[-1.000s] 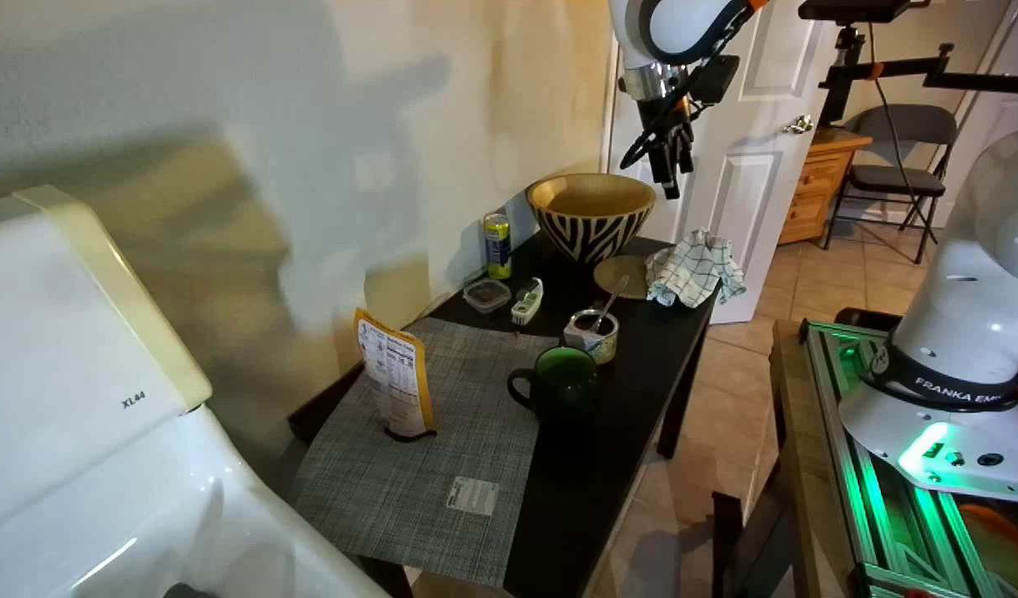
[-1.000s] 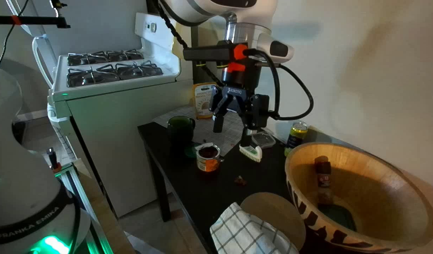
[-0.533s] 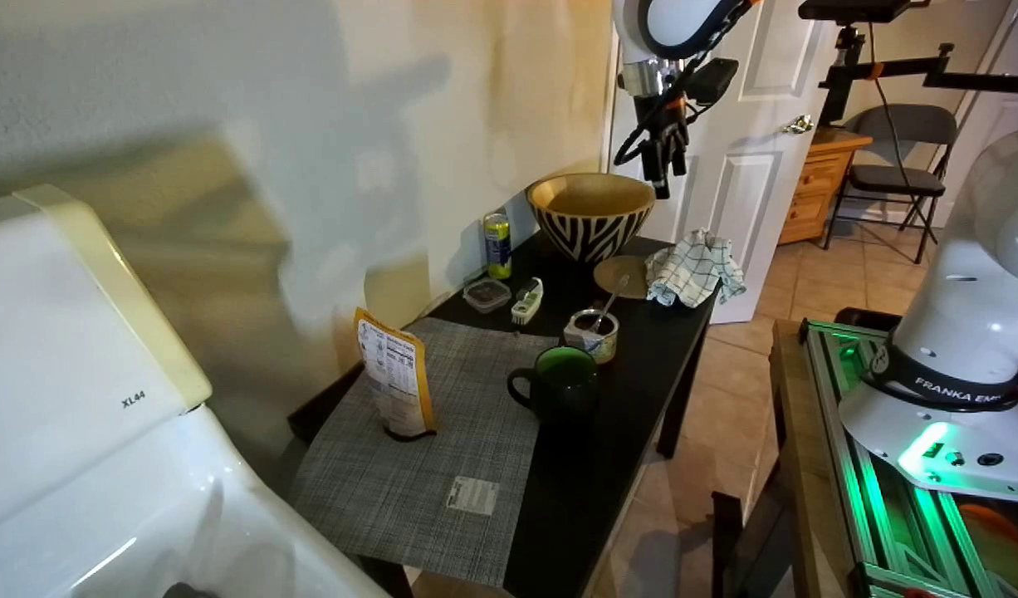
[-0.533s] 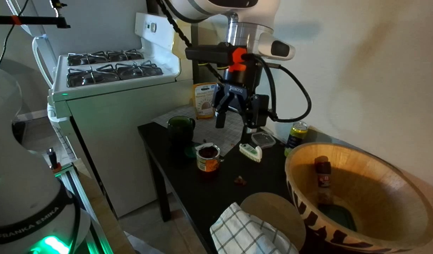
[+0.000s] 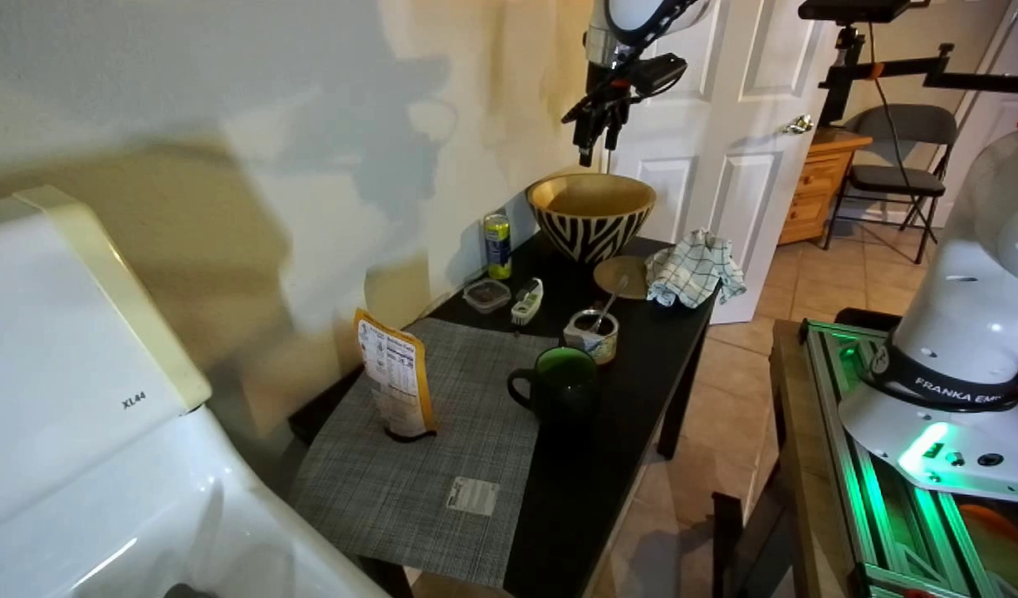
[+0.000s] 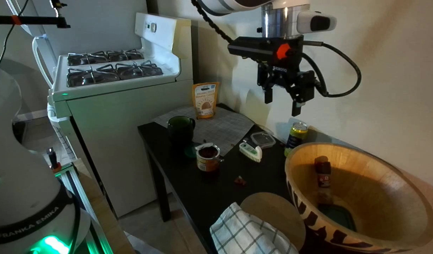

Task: Put the can in the cup

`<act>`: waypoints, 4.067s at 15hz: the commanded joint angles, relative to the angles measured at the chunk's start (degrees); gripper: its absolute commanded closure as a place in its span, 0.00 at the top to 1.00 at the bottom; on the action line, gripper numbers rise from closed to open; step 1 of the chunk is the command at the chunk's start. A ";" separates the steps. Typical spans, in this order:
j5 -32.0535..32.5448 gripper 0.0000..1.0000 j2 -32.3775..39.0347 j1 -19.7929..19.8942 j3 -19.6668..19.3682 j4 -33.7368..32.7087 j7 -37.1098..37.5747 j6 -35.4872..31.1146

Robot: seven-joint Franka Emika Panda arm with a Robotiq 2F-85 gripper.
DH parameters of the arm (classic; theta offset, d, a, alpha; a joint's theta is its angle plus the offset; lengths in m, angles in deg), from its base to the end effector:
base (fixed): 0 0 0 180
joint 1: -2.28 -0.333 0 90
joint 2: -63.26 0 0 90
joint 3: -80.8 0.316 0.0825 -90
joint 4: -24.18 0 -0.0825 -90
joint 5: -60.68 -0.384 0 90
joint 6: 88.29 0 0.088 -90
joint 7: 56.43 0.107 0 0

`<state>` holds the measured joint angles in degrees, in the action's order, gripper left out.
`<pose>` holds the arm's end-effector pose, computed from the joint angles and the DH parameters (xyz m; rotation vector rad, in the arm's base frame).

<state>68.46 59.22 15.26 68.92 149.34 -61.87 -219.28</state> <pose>0.4852 -0.2296 0.4352 2.9724 -0.3876 0.2108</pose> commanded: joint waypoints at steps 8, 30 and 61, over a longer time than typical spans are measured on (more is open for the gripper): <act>-13.99 1.00 12.00 -0.78 0.89 -8.22 -6.01 -6.22; -17.44 1.00 30.62 3.16 8.63 -14.49 -10.90 -34.88; -13.95 0.38 25.64 6.02 14.70 -5.26 -13.79 -40.00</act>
<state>52.60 94.11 20.49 82.29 133.42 -73.99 -256.78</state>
